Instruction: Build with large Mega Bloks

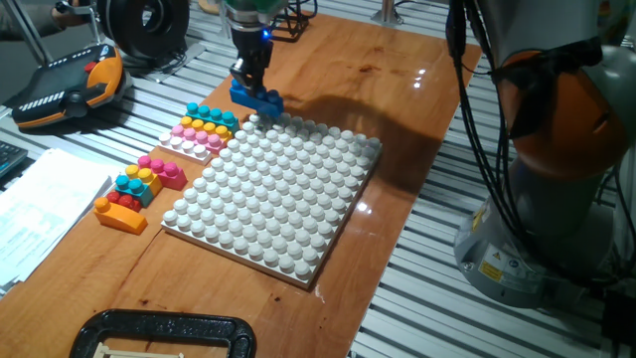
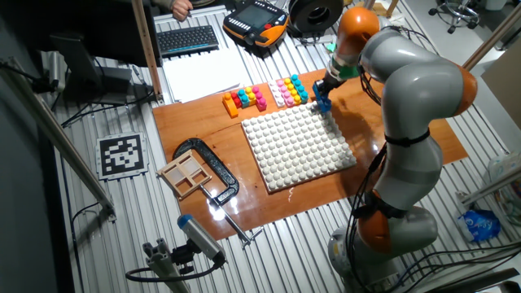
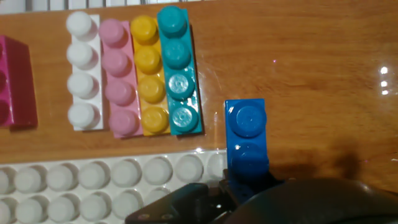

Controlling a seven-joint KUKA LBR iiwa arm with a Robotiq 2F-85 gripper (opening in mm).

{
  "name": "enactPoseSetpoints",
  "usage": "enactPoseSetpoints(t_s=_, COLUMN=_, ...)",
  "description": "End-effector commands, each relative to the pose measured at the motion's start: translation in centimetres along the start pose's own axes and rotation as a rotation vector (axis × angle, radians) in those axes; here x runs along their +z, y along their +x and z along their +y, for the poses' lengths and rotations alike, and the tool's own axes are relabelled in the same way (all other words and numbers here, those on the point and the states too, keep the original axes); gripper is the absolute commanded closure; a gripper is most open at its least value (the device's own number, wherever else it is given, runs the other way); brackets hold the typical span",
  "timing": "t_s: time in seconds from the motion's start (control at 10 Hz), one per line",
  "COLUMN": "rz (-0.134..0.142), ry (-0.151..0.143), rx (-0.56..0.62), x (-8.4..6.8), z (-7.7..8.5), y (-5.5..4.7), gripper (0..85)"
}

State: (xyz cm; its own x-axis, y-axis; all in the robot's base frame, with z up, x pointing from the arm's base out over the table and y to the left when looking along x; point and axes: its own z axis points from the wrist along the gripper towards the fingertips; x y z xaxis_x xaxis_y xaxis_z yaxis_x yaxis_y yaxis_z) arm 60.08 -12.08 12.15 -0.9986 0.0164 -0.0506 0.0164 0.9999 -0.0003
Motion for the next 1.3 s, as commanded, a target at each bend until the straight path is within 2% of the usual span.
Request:
enactPoseSetpoints(t_s=0.0, rz=0.0, ry=-0.001, rx=-0.006, x=0.14, z=-0.29, y=0.3, gripper=85.0)
enactPoseSetpoints(t_s=0.2, rz=0.017, ry=-0.012, rx=-0.018, x=0.32, z=-0.86, y=0.6, gripper=85.0)
enactPoseSetpoints(t_s=0.4, rz=0.021, ry=-0.018, rx=-0.021, x=0.36, z=-1.14, y=0.68, gripper=85.0)
enactPoseSetpoints(t_s=0.6, rz=0.042, ry=-0.042, rx=-0.005, x=0.31, z=-1.18, y=0.69, gripper=85.0)
enactPoseSetpoints(t_s=0.7, rz=0.042, ry=-0.047, rx=0.001, x=0.32, z=-1.19, y=0.7, gripper=85.0)
enactPoseSetpoints(t_s=1.0, rz=0.024, ry=-0.013, rx=0.022, x=0.17, z=-1.09, y=0.61, gripper=85.0)
enactPoseSetpoints(t_s=1.2, rz=0.034, ry=0.009, rx=0.041, x=0.17, z=-1.09, y=0.61, gripper=85.0)
